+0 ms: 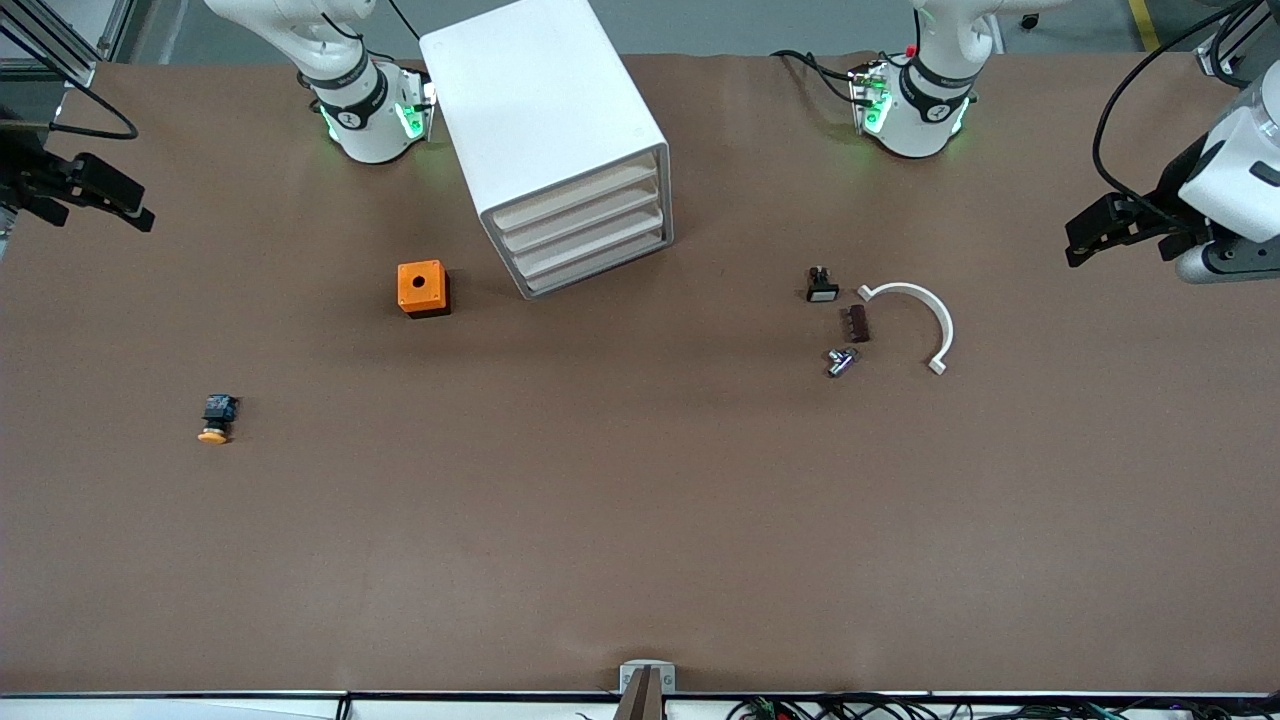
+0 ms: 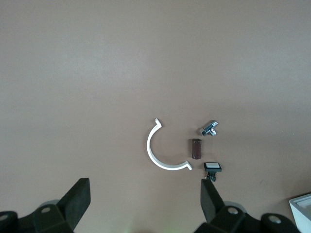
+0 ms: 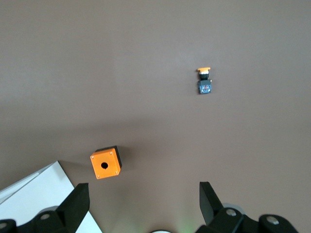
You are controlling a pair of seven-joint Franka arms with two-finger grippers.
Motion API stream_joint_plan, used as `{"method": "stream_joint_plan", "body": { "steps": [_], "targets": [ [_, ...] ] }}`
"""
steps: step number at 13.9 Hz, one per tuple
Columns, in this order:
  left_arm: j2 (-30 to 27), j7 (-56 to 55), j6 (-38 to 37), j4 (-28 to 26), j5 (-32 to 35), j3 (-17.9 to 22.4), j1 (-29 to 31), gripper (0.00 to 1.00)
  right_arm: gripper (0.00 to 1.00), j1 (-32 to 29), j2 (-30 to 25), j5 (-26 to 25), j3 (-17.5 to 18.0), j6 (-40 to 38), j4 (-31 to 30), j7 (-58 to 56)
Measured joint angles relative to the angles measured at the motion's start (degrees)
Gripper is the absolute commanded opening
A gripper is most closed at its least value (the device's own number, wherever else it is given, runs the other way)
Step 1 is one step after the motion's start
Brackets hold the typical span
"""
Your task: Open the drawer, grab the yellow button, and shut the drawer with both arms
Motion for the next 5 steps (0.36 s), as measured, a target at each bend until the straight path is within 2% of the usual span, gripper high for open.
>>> {"method": "stream_joint_plan", "body": {
  "steps": [5],
  "targets": [
    [0.0,1.5,0.0,0.6,0.1,0.3,0.1,1.0,1.0,0.0,0.1,0.0,0.1,0.3,0.2,0.0]
  ]
}}
